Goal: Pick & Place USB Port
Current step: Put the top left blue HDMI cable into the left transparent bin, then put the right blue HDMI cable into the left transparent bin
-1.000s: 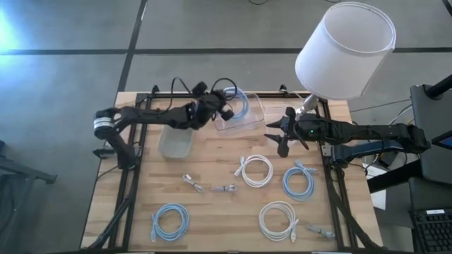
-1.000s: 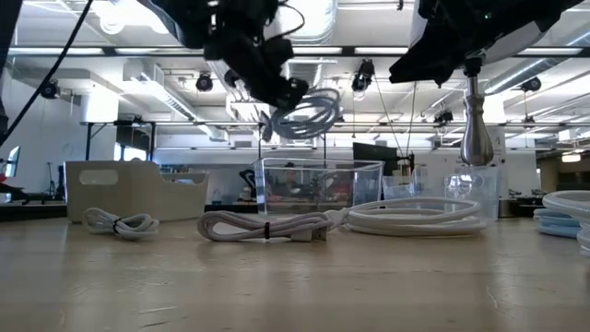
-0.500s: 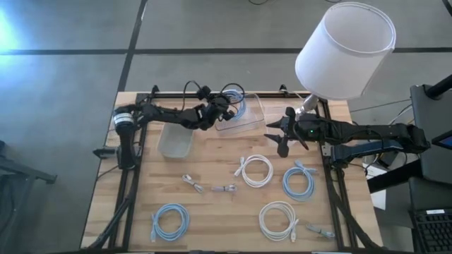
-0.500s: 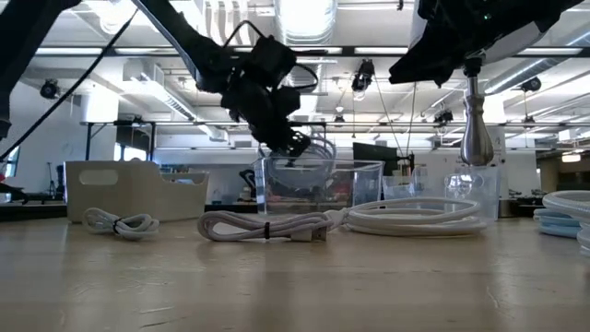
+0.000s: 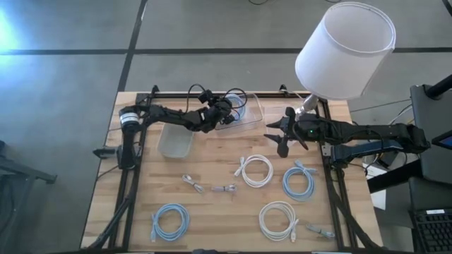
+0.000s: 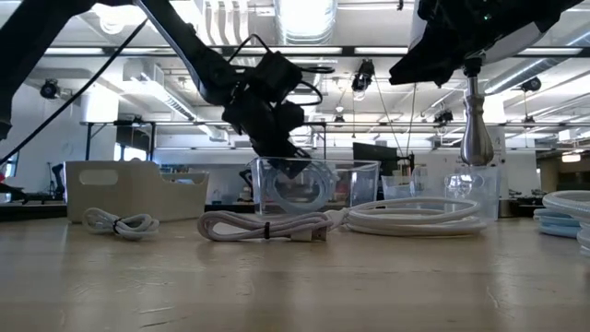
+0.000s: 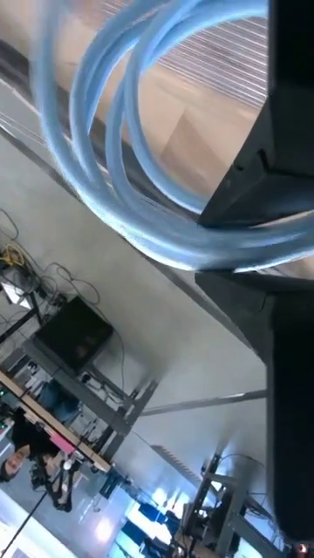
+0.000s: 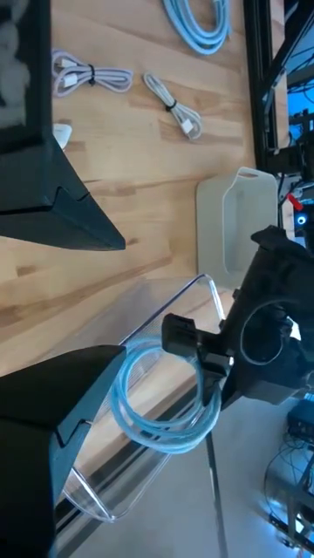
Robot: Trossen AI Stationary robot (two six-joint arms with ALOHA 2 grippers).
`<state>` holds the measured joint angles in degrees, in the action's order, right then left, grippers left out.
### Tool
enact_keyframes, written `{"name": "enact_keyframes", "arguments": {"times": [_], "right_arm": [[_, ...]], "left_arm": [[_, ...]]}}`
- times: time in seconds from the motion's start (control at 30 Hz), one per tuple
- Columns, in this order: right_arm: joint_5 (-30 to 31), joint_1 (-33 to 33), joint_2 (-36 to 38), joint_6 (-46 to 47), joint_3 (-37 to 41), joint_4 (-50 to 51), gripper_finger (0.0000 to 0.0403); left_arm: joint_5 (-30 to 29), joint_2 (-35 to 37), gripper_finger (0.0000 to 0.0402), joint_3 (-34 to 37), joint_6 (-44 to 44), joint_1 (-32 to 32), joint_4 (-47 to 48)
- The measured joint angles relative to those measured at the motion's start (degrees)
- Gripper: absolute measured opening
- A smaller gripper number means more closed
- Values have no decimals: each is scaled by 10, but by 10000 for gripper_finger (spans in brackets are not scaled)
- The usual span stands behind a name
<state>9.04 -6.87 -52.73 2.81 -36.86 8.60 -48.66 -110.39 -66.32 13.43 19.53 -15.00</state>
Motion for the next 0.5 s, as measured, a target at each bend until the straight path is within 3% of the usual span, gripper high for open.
{"name": "enact_keyframes", "arguments": {"times": [0.5], "right_arm": [[0, 0, 0, 1, 0, 3, 182]], "left_arm": [[41, 55, 187, 0, 33, -22, 49]]}}
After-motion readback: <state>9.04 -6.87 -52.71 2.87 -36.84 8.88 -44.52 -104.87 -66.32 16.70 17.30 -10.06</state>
